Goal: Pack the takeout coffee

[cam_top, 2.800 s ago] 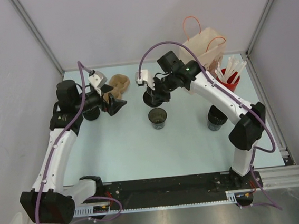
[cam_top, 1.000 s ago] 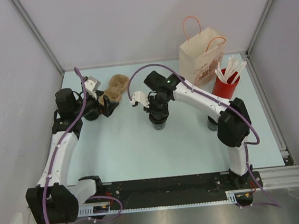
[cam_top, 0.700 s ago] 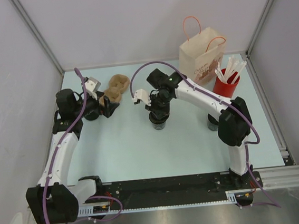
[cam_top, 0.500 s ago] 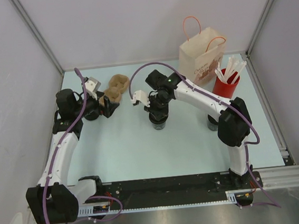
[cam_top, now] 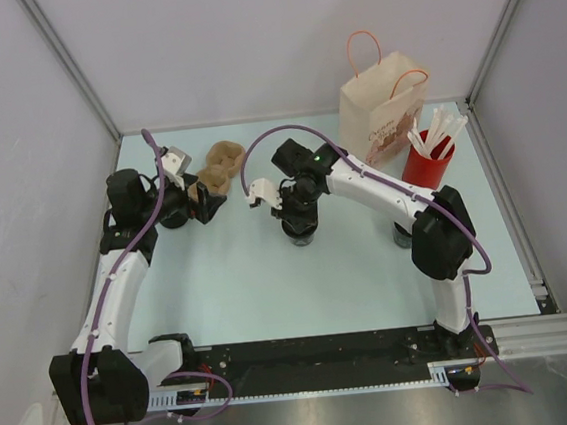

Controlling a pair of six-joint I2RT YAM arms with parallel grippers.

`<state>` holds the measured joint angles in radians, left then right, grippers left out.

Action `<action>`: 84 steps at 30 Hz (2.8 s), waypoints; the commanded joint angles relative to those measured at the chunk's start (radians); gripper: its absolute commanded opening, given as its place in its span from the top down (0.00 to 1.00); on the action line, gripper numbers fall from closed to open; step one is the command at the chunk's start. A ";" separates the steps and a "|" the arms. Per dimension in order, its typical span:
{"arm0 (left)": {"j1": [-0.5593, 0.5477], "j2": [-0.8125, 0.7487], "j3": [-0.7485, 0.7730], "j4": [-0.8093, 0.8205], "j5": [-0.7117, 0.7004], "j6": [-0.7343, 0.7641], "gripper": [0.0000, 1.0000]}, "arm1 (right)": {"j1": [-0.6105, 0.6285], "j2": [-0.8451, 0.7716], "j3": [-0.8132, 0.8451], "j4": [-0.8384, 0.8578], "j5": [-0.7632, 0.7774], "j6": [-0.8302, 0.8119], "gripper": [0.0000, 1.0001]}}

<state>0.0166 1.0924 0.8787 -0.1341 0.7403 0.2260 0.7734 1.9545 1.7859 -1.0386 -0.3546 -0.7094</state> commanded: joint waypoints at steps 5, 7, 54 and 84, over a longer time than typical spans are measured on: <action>0.008 -0.008 -0.004 0.045 0.031 -0.007 0.01 | 0.001 0.015 -0.010 0.025 0.012 0.004 1.00; 0.009 -0.006 -0.004 0.045 0.031 -0.005 0.01 | 0.000 0.017 -0.014 0.025 0.014 0.002 1.00; 0.009 0.000 -0.010 0.053 0.041 -0.005 0.01 | -0.008 -0.051 -0.011 0.012 -0.012 -0.015 0.69; -0.196 0.290 0.202 -0.156 0.021 0.067 0.01 | -0.249 -0.362 -0.081 0.060 -0.210 0.077 0.00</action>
<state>-0.0856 1.3193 0.9703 -0.2058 0.8028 0.2218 0.5953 1.6943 1.7737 -1.0344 -0.4549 -0.6903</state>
